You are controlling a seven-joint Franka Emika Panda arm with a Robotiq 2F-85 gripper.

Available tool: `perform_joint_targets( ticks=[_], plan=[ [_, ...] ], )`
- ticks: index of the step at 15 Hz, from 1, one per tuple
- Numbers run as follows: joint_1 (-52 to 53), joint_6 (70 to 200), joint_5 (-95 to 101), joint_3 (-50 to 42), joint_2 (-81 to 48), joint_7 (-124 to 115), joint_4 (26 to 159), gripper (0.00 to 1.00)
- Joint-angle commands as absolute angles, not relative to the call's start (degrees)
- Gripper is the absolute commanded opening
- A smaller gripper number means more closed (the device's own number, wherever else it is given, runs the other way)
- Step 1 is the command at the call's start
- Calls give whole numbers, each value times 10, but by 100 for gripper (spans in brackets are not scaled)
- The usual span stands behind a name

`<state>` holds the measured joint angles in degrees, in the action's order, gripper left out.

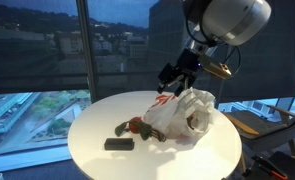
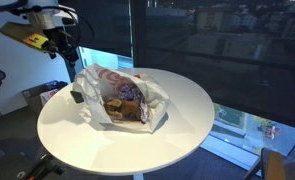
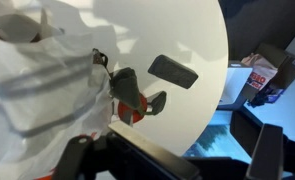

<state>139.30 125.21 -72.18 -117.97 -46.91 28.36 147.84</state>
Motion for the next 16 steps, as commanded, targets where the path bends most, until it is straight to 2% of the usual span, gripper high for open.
perform_joint_targets(
  ticks=[1, 6, 11, 12, 16],
  plan=[
    [1343, 1276, -771, -1092, -415, 317, 1462, 100],
    [1244, 1329, -788, -955, -368, 332, 1429, 100],
    [1072, 1458, -767, -753, -317, 319, 1349, 100],
    [1039, 1416, -810, -728, -385, 332, 1323, 100],
    [924, 1414, -830, -623, -439, 338, 1245, 100]
  ],
)
